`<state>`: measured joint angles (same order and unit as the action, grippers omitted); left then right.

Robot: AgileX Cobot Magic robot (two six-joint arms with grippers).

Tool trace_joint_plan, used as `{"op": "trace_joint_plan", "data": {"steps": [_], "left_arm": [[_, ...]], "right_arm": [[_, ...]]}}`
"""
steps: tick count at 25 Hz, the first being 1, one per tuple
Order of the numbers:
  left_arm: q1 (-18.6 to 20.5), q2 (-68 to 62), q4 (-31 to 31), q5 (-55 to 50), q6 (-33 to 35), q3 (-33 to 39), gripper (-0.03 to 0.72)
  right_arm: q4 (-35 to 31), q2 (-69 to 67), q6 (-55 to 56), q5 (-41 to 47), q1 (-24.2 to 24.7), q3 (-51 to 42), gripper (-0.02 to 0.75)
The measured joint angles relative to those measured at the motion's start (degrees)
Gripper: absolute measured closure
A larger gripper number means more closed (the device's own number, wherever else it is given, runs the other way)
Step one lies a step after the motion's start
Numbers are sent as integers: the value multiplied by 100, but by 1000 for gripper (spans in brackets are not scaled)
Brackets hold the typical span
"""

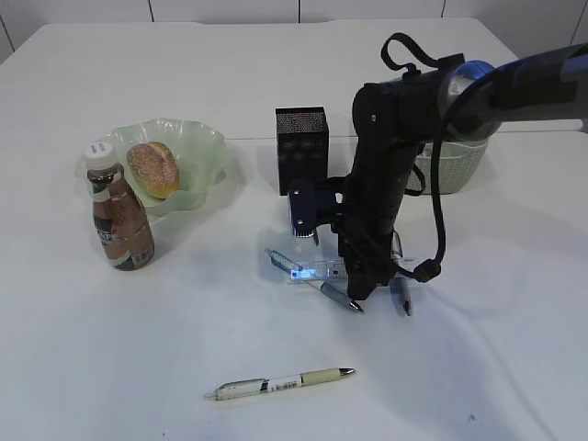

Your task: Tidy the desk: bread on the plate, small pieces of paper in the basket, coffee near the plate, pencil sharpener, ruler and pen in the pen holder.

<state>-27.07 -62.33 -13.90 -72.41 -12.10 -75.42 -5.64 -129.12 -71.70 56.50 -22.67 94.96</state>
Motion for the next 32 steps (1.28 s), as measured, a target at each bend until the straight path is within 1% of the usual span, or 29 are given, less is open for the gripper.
{"op": "trace_joint_plan", "data": {"steps": [11,12,19,21,22,25,26,27,32], "left_arm": [[0,0,0,0,0,0,348],[0,0,0,0,0,0,349],[0,0,0,0,0,0,351],[0,0,3,0,0,0,353],[0,0,3,0,0,0,353],[0,0,13,0,0,0,356],[0,0,13,0,0,0,356],[0,0,13,0,0,0,357],[0,0,25,0,0,0,357]], "right_arm": [[0,0,0,0,0,0,156],[0,0,0,0,0,0,165],[-10,0,0,0,0,0,318],[-10,0,0,0,0,0,318],[-10,0,0,-10,0,0,370],[-10,-9,0,-10,0,0,391],[-10,-9,0,-10,0,0,415],[-10,-9,0,-10,0,0,421],[-10,-9,0,-10,0,0,424]]}}
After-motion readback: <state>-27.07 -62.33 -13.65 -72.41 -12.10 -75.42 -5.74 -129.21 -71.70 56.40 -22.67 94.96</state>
